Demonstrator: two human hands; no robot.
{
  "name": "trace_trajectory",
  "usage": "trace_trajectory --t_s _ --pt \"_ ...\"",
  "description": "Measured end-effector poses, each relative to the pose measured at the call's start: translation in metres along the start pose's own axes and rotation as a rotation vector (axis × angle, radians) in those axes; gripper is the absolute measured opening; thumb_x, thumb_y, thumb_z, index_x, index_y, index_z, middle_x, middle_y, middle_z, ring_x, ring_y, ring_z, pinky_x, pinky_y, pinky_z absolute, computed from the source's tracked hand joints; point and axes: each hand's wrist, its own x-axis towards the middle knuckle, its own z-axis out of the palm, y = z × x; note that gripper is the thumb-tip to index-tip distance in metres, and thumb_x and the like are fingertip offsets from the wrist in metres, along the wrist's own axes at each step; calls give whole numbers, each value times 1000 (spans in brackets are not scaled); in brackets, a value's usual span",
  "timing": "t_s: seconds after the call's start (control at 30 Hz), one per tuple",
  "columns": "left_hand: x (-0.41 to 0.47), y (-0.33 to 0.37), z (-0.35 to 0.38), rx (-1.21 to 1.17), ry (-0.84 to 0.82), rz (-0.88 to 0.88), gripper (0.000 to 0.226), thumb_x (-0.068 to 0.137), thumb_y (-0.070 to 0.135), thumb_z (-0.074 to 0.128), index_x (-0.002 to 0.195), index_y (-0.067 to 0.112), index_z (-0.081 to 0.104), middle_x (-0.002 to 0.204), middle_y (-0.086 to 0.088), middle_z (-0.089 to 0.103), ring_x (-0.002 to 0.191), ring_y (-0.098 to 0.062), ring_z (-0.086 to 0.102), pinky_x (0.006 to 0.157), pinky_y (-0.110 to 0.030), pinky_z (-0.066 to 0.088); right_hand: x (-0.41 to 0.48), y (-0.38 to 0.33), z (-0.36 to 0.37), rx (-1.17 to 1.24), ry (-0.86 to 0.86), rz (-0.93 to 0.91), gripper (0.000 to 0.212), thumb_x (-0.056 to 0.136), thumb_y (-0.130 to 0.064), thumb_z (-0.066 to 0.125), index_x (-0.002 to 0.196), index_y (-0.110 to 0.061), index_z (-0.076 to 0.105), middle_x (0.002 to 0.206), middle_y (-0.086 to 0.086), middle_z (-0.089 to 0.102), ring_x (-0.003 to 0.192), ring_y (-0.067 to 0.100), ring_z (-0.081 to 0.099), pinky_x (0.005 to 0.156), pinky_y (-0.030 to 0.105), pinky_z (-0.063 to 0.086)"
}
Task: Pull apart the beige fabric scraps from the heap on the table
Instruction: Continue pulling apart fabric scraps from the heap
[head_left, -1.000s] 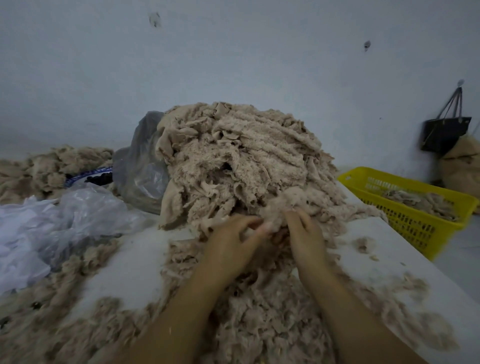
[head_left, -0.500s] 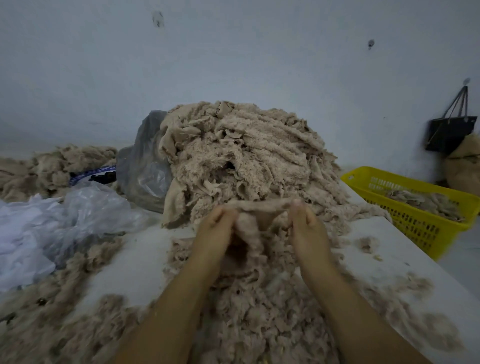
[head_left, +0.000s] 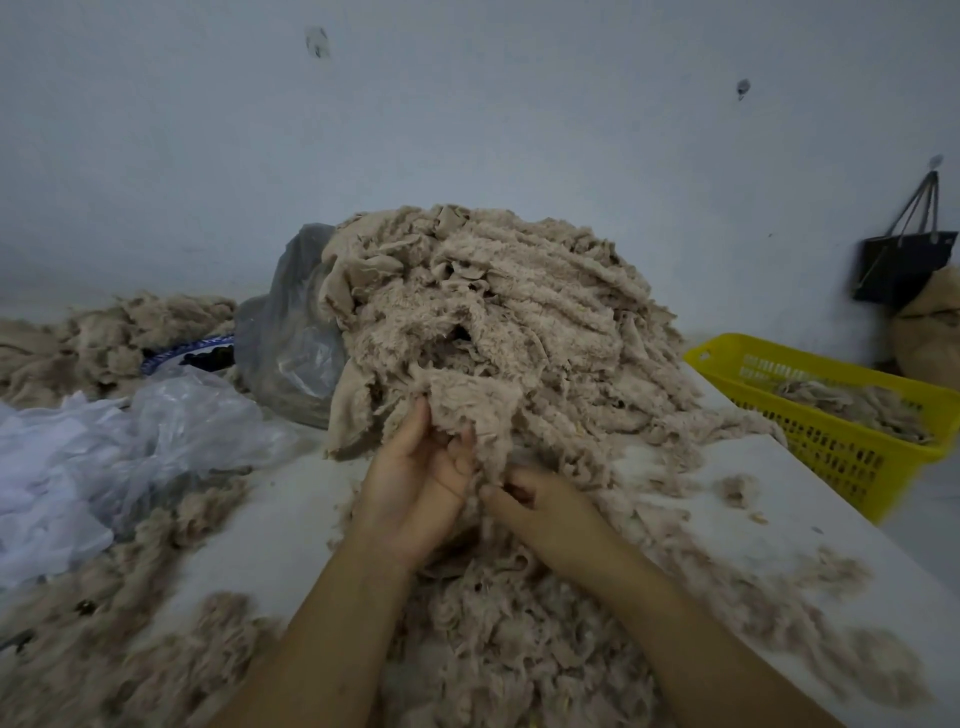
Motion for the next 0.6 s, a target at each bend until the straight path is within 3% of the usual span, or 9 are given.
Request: trace_trajectory --t_s 0.1,0.23,0.33,0.43,0.5,0.53,0.57,0.6 --pt "1 11 -2 -138 29 64 26 84 15 52 97 3 71 90 -7 74 76 -15 73 69 -23 61 -1 4 -16 -3 152 122 28 100 -25 51 73 -23 43 61 -9 46 46 0 38 46 15 30" --pt "-1 15 -5 -147 108 70 23 73 10 58 78 0 78 86 -9 75 72 -17 74 61 -24 61 2 0 -24 -154 364 160 24 96 -22 49 75 -16 38 64 1 40 56 14 32 56 32 23" --pt "-2 29 -8 -239 95 87 12 67 7 63 69 7 75 74 4 69 71 -1 63 78 -1 44 2 5 -34 -184 534 245 29 98 -20 46 71 -19 36 60 0 37 53 16 30 53 33 20" --pt "-2 40 -18 -264 155 204 26 77 9 55 56 12 69 57 7 59 47 -2 52 53 -5 42 -3 17 -52 -41 683 328 35 101 -17 45 69 -17 30 62 3 30 55 16 24 54 34 16" --pt "-5 31 -12 -264 78 127 20 77 2 68 59 8 69 57 4 61 44 -4 56 44 -11 45 -2 19 -49 -31 646 298 31 101 -19 46 73 -14 33 70 6 36 60 20 33 56 36 24" --pt "-6 23 -8 -291 17 102 13 66 -5 80 63 5 71 60 0 65 47 -7 61 44 -14 49 0 17 -43 -11 593 244 25 101 -22 46 78 -14 39 81 6 43 69 22 44 60 37 34" --pt "-7 16 -3 -288 -37 67 20 55 -7 86 67 2 73 63 -3 68 49 -10 65 44 -17 51 1 11 -36 18 526 175 17 100 -27 46 87 -16 47 97 3 47 87 20 52 70 36 44" --pt "-5 13 -4 -260 -49 41 17 56 -4 85 69 1 74 65 -4 70 51 -10 67 45 -18 52 1 4 -29 33 448 98 18 98 -37 45 101 -22 54 113 -3 44 108 14 50 84 30 46"
